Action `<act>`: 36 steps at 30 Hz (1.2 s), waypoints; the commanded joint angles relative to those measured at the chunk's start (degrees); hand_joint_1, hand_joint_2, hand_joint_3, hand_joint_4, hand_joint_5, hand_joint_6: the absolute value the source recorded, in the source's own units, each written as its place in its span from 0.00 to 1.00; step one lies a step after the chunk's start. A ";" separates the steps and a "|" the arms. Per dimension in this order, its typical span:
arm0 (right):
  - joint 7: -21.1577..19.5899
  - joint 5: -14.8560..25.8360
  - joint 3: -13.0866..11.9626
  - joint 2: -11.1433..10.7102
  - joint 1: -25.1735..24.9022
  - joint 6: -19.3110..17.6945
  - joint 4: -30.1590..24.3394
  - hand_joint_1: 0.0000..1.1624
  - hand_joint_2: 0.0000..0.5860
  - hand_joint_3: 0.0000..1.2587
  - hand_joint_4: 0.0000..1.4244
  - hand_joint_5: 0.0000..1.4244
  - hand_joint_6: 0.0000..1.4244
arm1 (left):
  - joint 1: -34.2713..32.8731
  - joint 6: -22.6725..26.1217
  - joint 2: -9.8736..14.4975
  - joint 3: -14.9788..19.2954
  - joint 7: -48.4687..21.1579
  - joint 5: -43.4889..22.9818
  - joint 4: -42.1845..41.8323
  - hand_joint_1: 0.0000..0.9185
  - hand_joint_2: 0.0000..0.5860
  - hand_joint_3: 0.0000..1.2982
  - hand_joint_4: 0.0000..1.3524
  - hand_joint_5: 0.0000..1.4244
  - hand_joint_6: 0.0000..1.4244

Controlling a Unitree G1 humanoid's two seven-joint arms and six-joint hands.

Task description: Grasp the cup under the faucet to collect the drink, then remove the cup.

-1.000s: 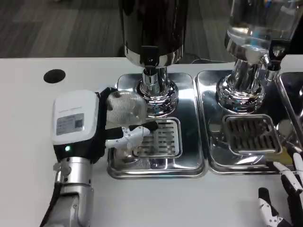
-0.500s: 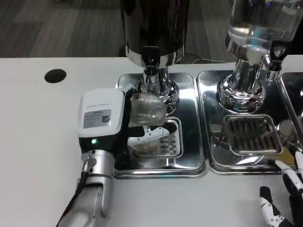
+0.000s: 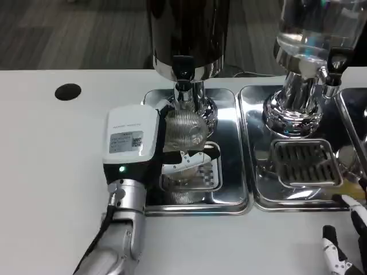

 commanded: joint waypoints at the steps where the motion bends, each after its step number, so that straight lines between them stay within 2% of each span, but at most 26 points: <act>1: 0.07 0.50 -0.58 -0.25 0.59 -0.80 0.01 0.16 0.74 0.21 0.01 0.00 0.06 | 0.84 -0.04 0.99 0.15 -0.29 -0.16 -0.18 0.40 0.07 0.54 0.51 0.66 0.86; 3: 0.19 0.53 -0.61 -0.26 0.51 -0.97 0.15 0.16 0.74 0.21 0.01 0.00 0.06 | 1.07 0.01 1.38 0.10 -0.93 -0.19 -0.59 0.26 0.10 0.51 0.47 0.63 0.77; 5: 0.23 0.54 -0.57 -0.19 0.28 -1.09 0.44 0.16 0.74 0.21 0.01 0.00 0.06 | 1.58 0.22 1.75 -0.12 -1.13 0.14 -1.40 0.15 0.08 0.46 0.40 0.56 0.68; 8: 0.22 0.40 -0.27 0.09 -0.08 -1.13 0.89 0.16 0.74 0.21 0.01 0.00 0.06 | 2.08 0.19 2.11 -0.11 -1.23 0.09 -2.26 0.07 0.06 0.38 0.33 0.50 0.60; 11: 0.25 0.50 -0.21 0.24 -0.23 -1.20 1.25 0.16 0.74 0.21 0.01 0.00 0.06 | 2.33 0.15 2.26 0.00 -1.56 0.00 -2.86 0.05 0.06 0.37 0.29 0.44 0.52; 21: -0.04 0.64 -0.21 0.50 -0.24 -1.61 1.76 0.16 0.75 0.21 0.01 0.00 0.06 | 3.62 0.03 2.65 0.39 -0.94 0.25 -5.88 0.03 0.08 0.26 0.19 0.34 0.39; 26: -0.09 0.46 -0.18 0.40 -0.50 -1.58 1.97 0.16 0.74 0.21 0.01 0.00 0.06 | 4.74 0.26 3.36 1.02 -1.22 0.30 -8.49 0.01 0.08 0.24 0.17 0.32 0.35; 31: -0.02 0.12 -0.32 -0.02 -1.01 -1.51 1.76 0.17 0.76 0.19 0.00 0.00 0.05 | 6.46 0.03 4.87 1.84 -4.15 -0.27 -12.90 0.00 0.05 0.13 0.06 0.21 0.20; 36: 0.63 -0.31 -0.52 -0.40 -1.33 -1.20 0.43 0.17 0.76 0.19 0.00 0.00 0.05 | 8.11 -0.71 5.74 2.88 -5.96 -0.51 -16.59 0.00 0.03 0.11 0.03 0.18 0.15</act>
